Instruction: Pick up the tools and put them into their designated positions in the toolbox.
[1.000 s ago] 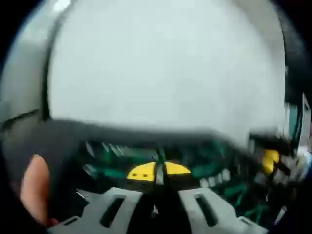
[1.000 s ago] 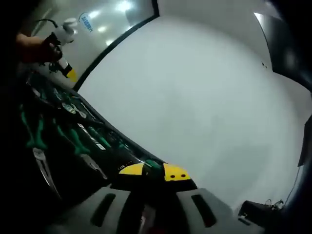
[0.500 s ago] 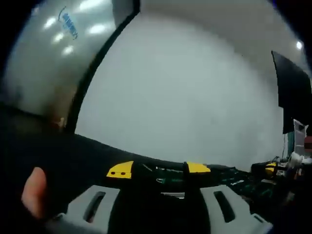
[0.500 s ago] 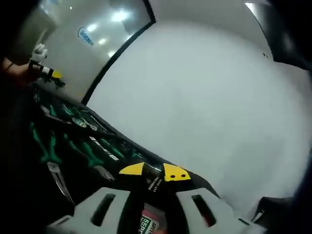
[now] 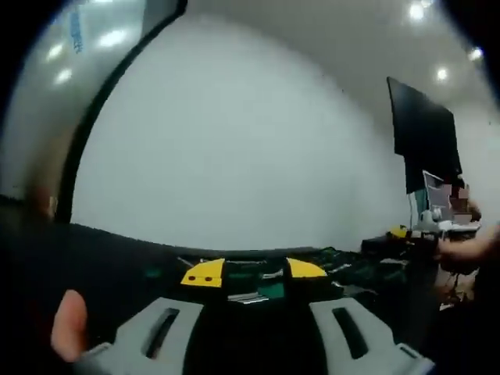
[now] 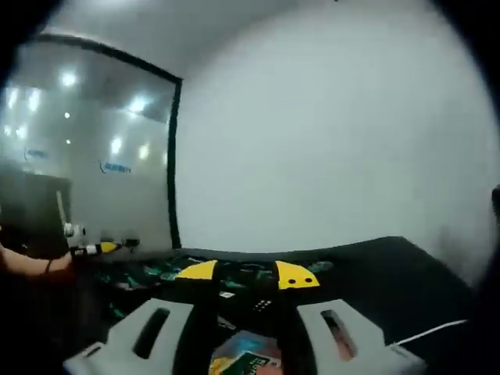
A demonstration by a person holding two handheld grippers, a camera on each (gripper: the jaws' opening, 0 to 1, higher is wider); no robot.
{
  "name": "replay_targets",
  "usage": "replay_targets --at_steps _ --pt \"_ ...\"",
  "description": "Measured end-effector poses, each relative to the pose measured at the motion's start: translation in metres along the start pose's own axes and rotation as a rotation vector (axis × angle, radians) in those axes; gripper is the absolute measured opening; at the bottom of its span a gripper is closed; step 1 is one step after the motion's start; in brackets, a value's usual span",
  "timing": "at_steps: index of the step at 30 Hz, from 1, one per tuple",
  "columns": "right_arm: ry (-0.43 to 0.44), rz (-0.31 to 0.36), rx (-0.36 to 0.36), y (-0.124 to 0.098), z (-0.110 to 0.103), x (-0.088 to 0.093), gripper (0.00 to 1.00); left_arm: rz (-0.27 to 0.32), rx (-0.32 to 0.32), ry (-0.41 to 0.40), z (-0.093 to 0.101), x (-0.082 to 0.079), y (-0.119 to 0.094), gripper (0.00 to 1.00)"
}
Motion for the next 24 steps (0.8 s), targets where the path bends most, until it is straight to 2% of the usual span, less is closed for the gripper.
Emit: replay_targets --at_steps 1,2,3,4,5,6,7,8,11,12,14,18,22,24 --pt "-0.027 0.007 -0.014 0.001 -0.005 -0.001 0.41 -0.036 0.025 0.02 0.007 0.003 0.001 0.26" --pt "-0.049 0.015 -0.07 0.003 -0.012 0.001 0.44 -0.063 0.033 0.018 0.009 0.005 0.002 0.26" --pt "-0.056 0.018 -0.083 0.007 -0.008 0.005 0.46 -0.101 0.024 0.007 0.012 0.009 0.004 0.26" --pt "-0.057 -0.001 -0.077 0.009 -0.009 0.01 0.46 -0.134 0.009 -0.015 0.01 0.011 0.004 0.24" --pt "-0.08 -0.051 -0.083 0.011 -0.011 0.017 0.46 -0.152 -0.002 -0.016 0.005 0.013 0.005 0.22" --pt "-0.117 -0.123 -0.06 0.012 -0.018 0.024 0.46 -0.148 0.0 0.001 0.006 0.013 0.005 0.22" --pt "-0.169 -0.127 -0.064 0.013 -0.022 0.025 0.46 -0.144 0.003 0.009 -0.004 0.014 0.005 0.23" --pt "-0.214 -0.118 -0.115 0.016 -0.024 0.028 0.46 -0.14 0.008 0.008 -0.006 0.014 0.004 0.23" --pt "-0.164 -0.16 -0.148 0.012 -0.038 0.032 0.47 -0.137 -0.007 -0.035 -0.002 0.013 0.001 0.25" --pt "-0.163 -0.159 -0.142 0.012 -0.038 0.032 0.46 -0.14 -0.01 -0.054 -0.01 0.019 0.002 0.26" --pt "-0.164 -0.146 -0.132 0.009 -0.041 0.03 0.45 -0.115 -0.016 -0.079 -0.016 0.018 0.002 0.27" --pt "-0.131 -0.096 -0.106 0.003 -0.036 0.022 0.44 -0.095 -0.035 -0.072 -0.023 0.018 0.002 0.38" --pt "-0.102 -0.082 -0.081 0.002 -0.028 0.021 0.42 -0.101 -0.033 -0.076 -0.019 0.018 0.002 0.38" --pt "-0.119 -0.105 -0.062 0.004 -0.02 0.024 0.39 -0.089 -0.021 -0.084 -0.022 0.017 0.002 0.38"
Point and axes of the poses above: the point that each gripper's makers call its tool centre point, and the gripper's own axes: y roughly forward along the fingers, z roughly to its right, x roughly out of its underside, the point moved 10 cm from there along -y, roughly backward along the fingers, and after that the axes turned 6 degrees about -x, right-handed, at the moved point
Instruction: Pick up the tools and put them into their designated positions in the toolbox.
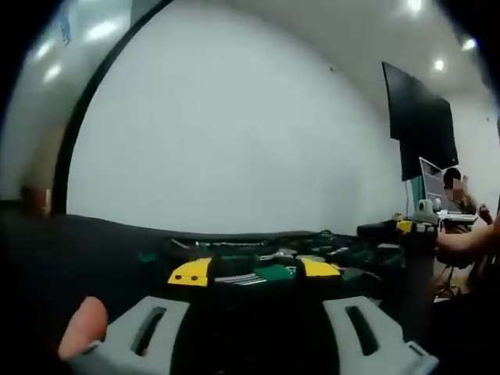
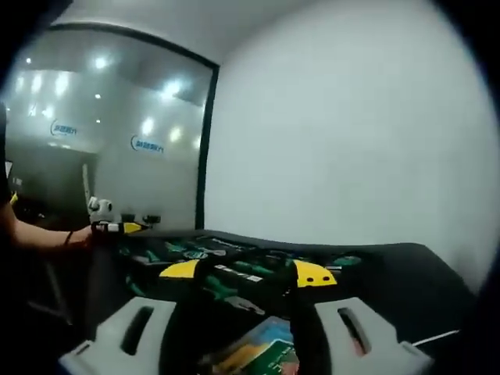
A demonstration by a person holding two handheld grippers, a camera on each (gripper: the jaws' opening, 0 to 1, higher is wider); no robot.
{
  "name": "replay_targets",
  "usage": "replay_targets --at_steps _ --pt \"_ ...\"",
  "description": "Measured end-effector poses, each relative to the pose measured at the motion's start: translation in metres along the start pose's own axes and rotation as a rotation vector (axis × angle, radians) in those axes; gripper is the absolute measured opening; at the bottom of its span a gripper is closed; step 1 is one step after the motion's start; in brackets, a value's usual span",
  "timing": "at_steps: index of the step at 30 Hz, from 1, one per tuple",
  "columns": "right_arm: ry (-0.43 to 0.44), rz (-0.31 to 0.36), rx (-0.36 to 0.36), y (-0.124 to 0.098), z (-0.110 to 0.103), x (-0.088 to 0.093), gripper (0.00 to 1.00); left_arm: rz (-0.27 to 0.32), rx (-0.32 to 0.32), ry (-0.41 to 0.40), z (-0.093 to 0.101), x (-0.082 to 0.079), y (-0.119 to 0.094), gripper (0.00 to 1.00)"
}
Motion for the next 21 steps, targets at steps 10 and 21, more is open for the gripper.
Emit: replay_targets --at_steps 10,21 --pt "-0.01 -0.003 0.01 -0.0027 -0.0086 -0.0016 0.38 -0.016 -0.005 0.0 -0.0075 0.003 0.0016 0.38" --pt "-0.004 -0.005 0.016 -0.0031 -0.0063 -0.0011 0.38 -0.04 -0.023 -0.012 -0.0045 0.0038 -0.0001 0.38"
Point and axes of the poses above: the point that each gripper's makers call its tool centre point, and the gripper's own axes: y roughly forward along the fingers, z roughly to its right, x roughly out of its underside, the point moved 10 cm from there along -y, roughly backward along the fingers, and after that the axes turned 6 degrees about -x, right-handed, at the moved point
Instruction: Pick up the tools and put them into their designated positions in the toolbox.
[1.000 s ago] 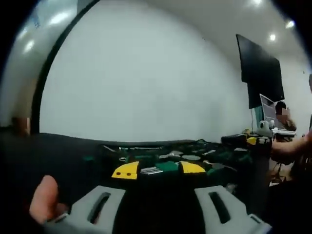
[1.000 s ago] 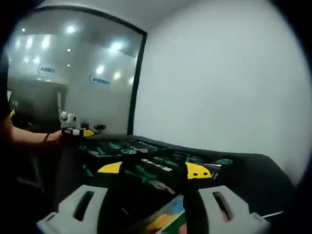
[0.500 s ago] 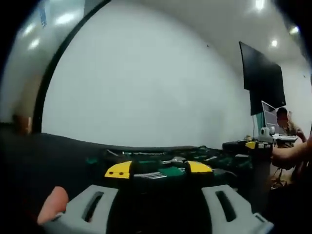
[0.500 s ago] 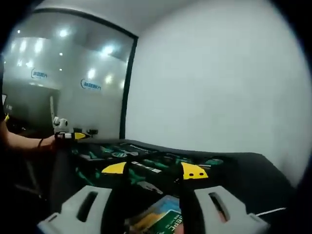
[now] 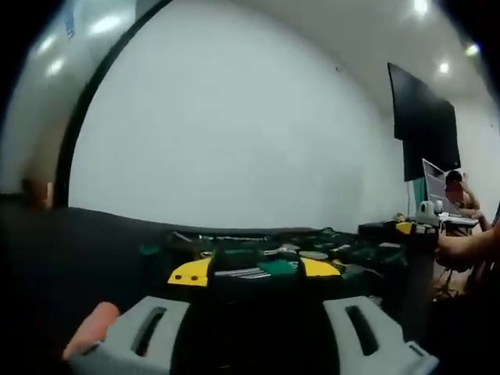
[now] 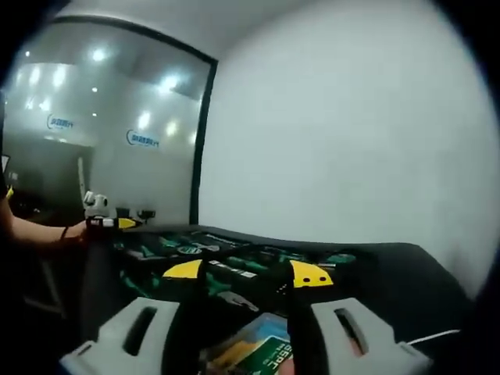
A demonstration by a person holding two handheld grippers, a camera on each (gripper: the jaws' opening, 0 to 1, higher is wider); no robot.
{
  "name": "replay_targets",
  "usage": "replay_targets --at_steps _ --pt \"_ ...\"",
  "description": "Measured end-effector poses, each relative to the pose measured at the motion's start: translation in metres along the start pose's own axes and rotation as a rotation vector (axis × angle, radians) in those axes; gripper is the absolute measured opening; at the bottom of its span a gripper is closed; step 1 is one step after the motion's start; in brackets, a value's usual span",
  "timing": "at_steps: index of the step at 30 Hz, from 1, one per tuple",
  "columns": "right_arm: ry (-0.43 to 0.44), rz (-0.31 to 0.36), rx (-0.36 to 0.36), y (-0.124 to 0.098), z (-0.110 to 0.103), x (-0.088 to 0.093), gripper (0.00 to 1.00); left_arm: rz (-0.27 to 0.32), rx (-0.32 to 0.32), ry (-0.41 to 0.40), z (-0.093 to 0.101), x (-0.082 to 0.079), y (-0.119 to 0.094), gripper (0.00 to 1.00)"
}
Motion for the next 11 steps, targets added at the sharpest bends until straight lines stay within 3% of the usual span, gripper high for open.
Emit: replay_targets --at_steps 11 --pt "0.005 0.005 -0.001 -0.0011 -0.0003 -0.0001 0.38 -0.007 0.014 -0.034 0.0008 -0.001 -0.0009 0.37"
Point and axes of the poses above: the point that each gripper's makers call its tool centre point, and the gripper's own axes: y roughly forward along the fingers, z roughly to its right, x roughly out of its underside, the point moved 10 cm from there along -y, roughly backward along the fingers, and after that the axes turned 6 degrees about -x, right-handed, at the moved point
